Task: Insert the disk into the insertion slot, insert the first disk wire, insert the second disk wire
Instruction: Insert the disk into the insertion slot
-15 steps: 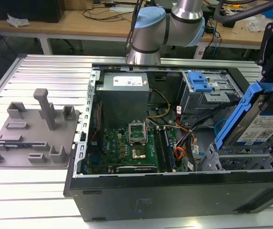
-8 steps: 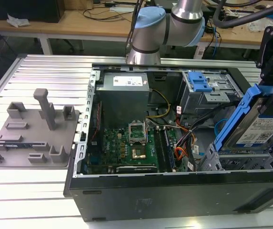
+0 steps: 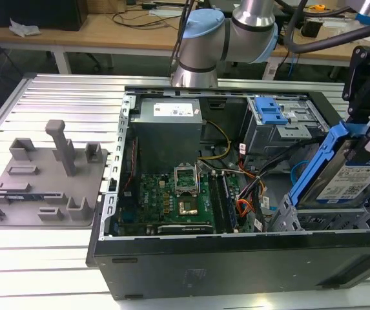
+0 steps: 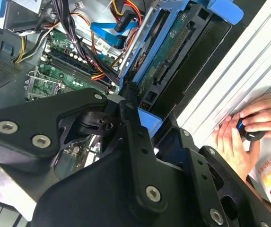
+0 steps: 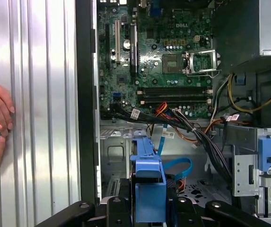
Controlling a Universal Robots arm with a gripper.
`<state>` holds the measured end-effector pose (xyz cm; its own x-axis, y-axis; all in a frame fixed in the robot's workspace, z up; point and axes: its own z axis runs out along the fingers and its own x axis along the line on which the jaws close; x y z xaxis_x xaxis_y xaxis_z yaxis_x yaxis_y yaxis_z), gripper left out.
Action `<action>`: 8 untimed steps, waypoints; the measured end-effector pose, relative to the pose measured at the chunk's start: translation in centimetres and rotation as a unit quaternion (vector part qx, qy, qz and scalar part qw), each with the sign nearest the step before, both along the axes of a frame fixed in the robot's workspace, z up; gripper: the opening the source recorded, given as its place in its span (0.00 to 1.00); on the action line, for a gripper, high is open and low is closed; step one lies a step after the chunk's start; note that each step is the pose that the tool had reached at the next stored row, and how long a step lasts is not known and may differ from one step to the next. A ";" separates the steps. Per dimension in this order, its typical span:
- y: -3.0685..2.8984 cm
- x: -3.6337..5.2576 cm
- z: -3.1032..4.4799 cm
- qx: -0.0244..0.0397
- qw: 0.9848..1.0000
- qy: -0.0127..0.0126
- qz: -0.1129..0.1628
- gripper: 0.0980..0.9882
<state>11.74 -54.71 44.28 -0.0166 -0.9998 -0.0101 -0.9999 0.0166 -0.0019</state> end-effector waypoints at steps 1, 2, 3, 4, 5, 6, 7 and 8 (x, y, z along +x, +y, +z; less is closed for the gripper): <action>0.00 0.00 -0.14 0.000 1.000 0.000 0.000 0.30; 0.00 0.00 -0.30 0.000 1.000 0.000 0.000 0.30; 0.00 0.00 -0.40 0.000 1.000 0.000 0.000 0.30; 0.00 0.01 -0.57 0.000 1.000 0.000 0.000 0.30; 0.00 0.01 -0.84 0.000 1.000 0.001 0.000 0.30; 0.00 0.01 -0.98 0.000 1.000 0.001 0.000 0.30; 0.00 0.01 -1.12 0.000 1.000 0.001 0.000 0.30; 0.00 0.01 -1.35 0.000 1.000 0.001 0.000 0.30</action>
<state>11.75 -54.71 42.93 -0.0166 -0.9998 -0.0101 -0.9999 0.0166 -0.0005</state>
